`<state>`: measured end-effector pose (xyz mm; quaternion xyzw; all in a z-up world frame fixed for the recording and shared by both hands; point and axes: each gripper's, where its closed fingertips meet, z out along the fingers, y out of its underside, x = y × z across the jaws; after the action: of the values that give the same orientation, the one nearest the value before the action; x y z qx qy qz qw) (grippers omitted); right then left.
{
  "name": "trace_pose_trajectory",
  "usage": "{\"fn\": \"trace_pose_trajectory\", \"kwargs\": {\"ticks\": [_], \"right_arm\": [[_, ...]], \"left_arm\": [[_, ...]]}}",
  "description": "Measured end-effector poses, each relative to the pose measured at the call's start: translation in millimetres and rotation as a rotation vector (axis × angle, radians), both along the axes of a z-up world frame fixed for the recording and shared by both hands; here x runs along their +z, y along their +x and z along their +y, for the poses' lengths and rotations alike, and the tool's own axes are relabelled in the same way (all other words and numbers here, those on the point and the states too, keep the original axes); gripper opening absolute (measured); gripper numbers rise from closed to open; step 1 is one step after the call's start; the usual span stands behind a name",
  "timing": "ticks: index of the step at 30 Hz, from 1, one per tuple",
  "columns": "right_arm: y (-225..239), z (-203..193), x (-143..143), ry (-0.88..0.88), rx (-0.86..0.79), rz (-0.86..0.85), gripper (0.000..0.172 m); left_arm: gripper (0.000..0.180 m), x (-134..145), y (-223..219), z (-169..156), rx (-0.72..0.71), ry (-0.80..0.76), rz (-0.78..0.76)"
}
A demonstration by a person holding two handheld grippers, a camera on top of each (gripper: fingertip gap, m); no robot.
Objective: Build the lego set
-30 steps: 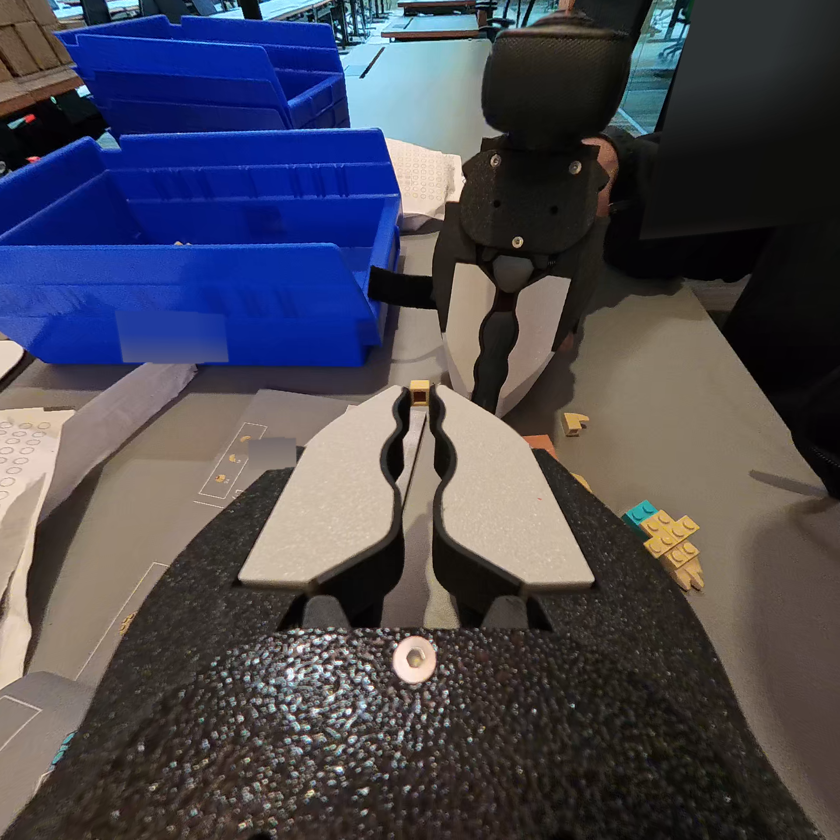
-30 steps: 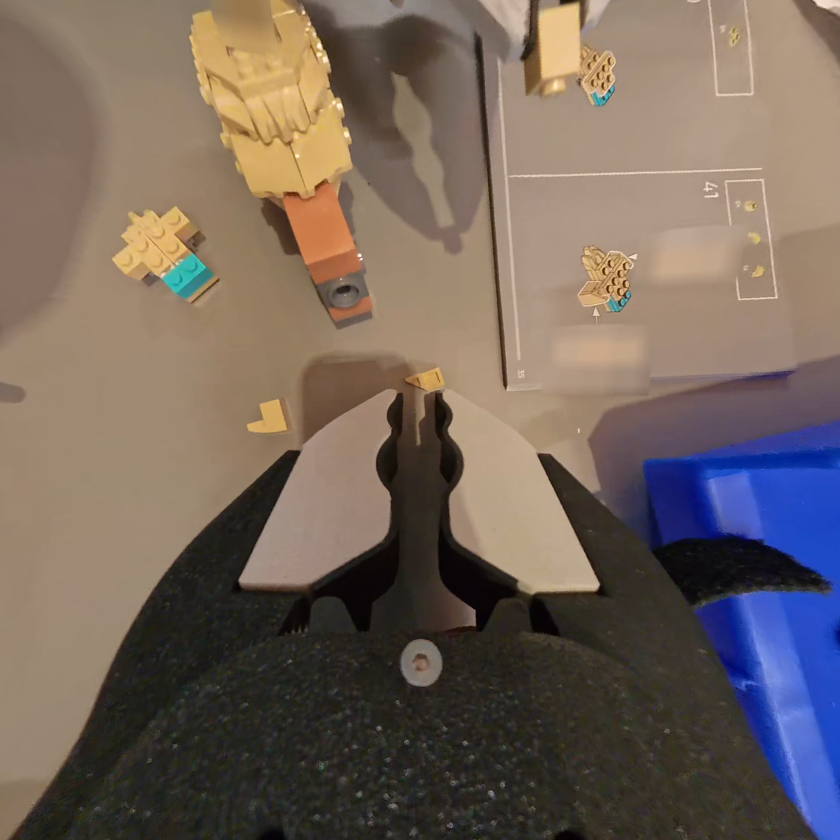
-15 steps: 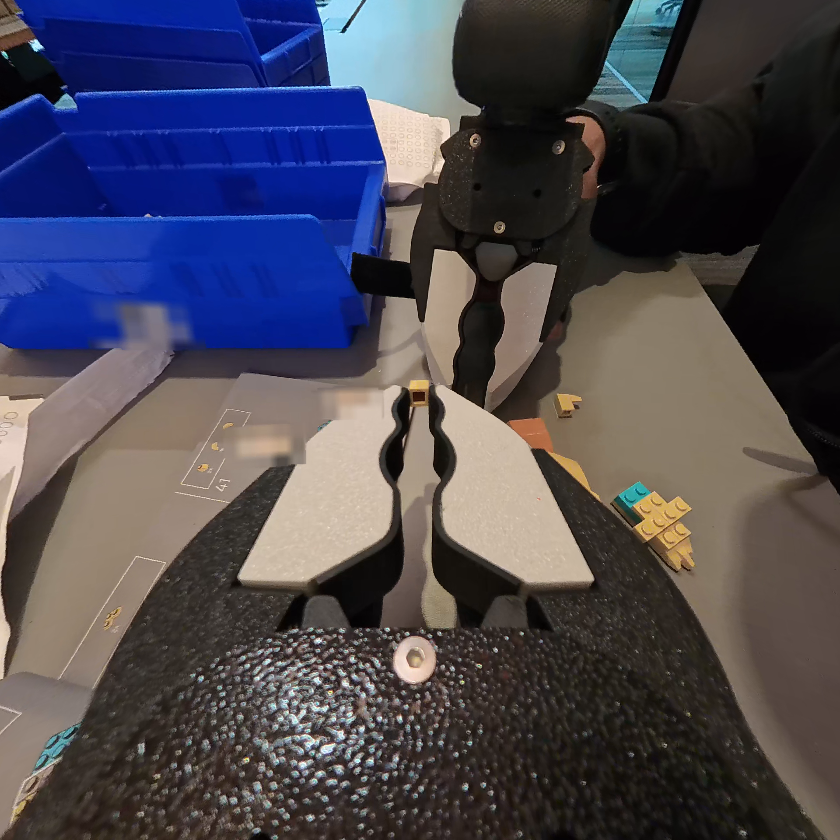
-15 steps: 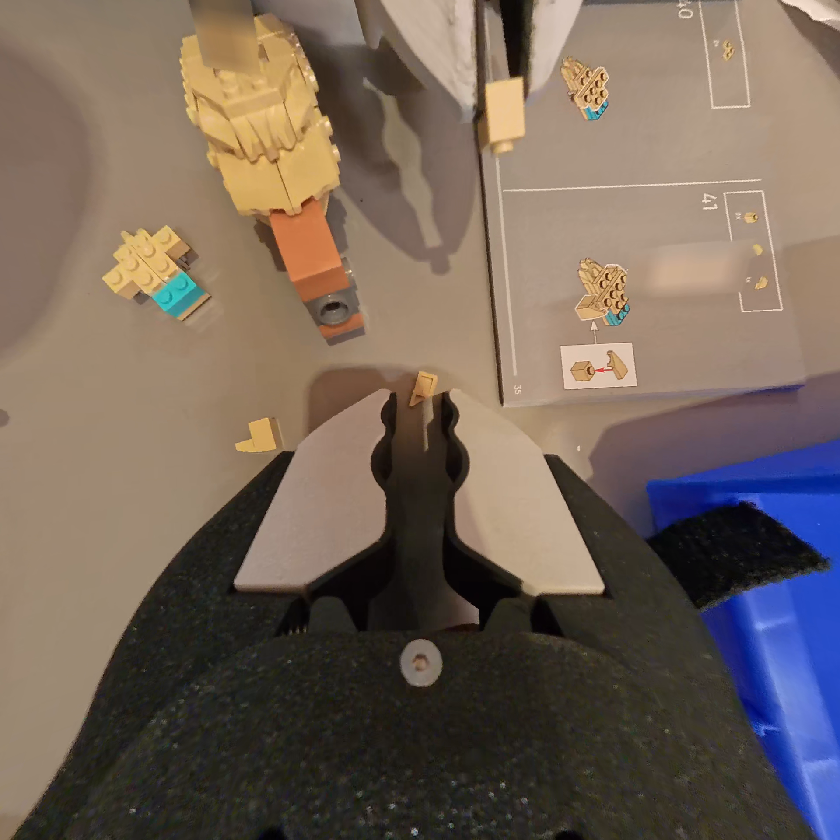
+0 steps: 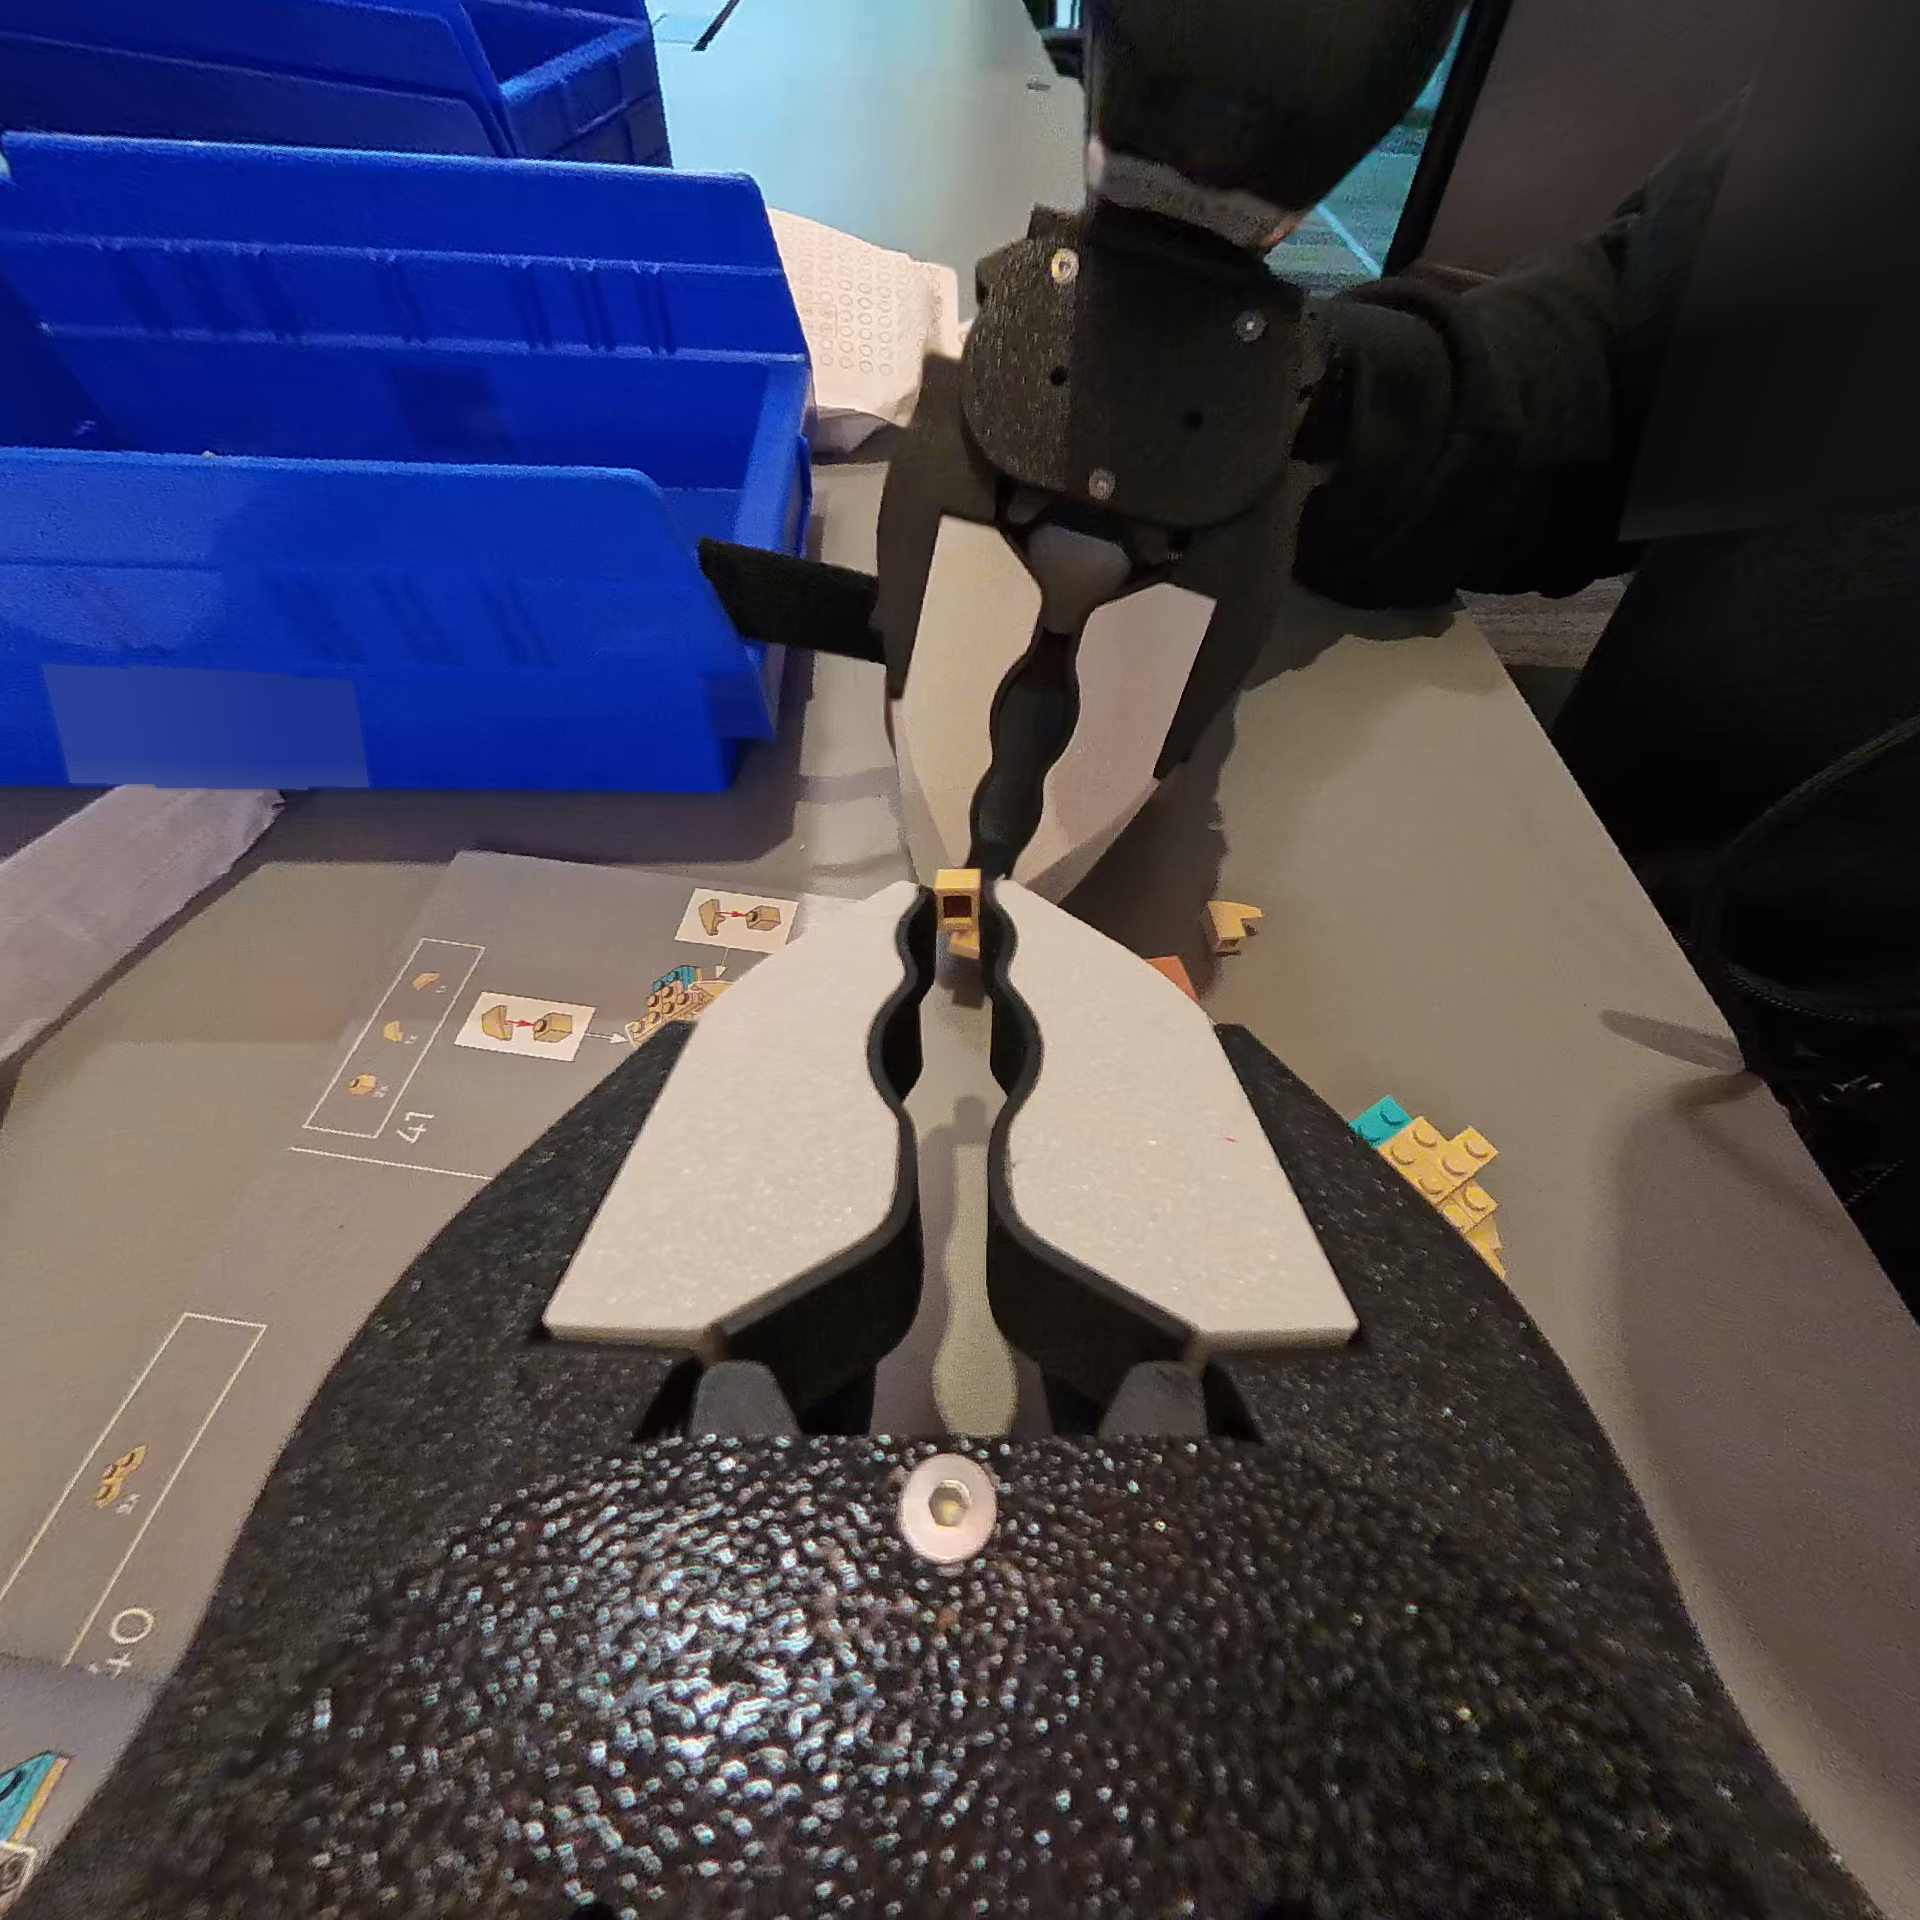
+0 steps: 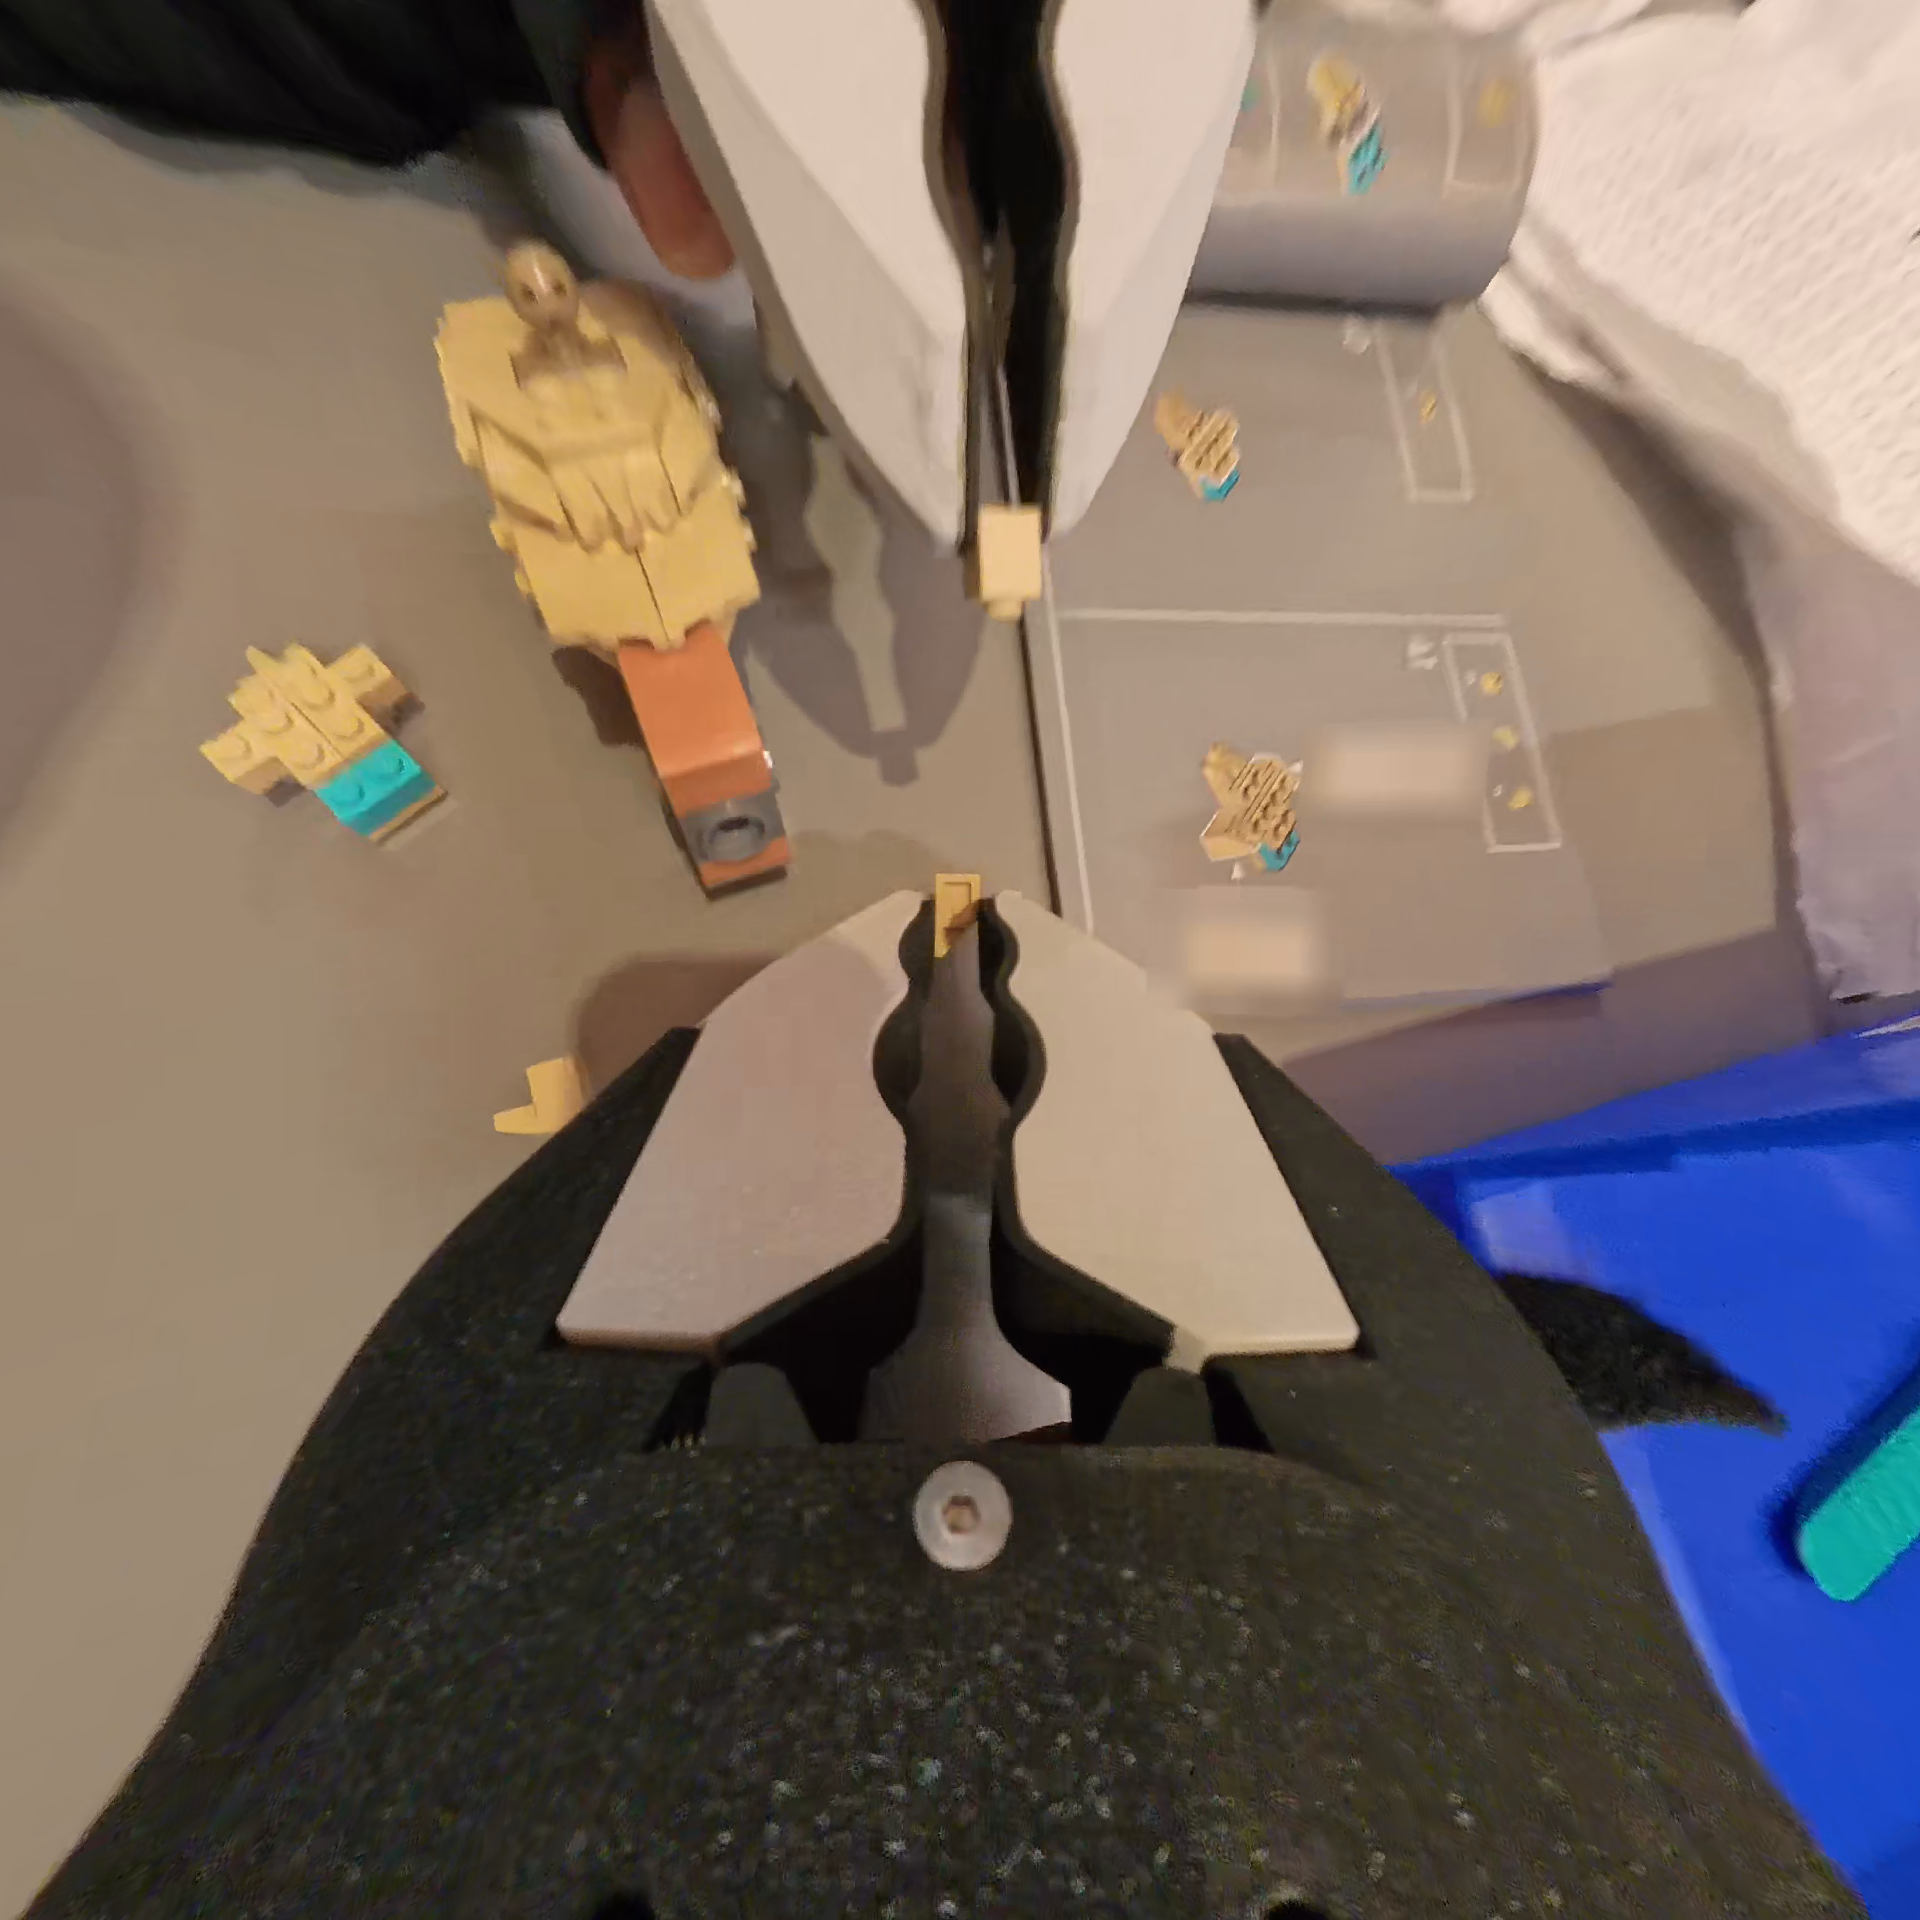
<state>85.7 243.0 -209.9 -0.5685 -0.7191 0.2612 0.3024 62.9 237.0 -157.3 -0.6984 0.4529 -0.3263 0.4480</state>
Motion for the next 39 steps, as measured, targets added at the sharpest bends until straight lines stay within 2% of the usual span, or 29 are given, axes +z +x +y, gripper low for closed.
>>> {"fn": "trace_pose_trajectory", "kwargs": {"ticks": [7,25,39], "right_arm": [[-10.0,-5.6,27.7,0.074,0.019,0.125,0.008],[-18.1,-11.5,41.9,0.126,0.032,0.192,0.006],[-17.3,-5.2,44.8,0.143,0.023,0.270,0.005]], "left_arm": [[0.007,-0.6,4.5,-4.7,-0.028,0.002,0.022],[0.008,-10.3,5.7,-8.3,-0.043,-0.015,0.104],[0.007,-4.9,2.2,-4.2,-0.014,-0.037,0.047]]}}
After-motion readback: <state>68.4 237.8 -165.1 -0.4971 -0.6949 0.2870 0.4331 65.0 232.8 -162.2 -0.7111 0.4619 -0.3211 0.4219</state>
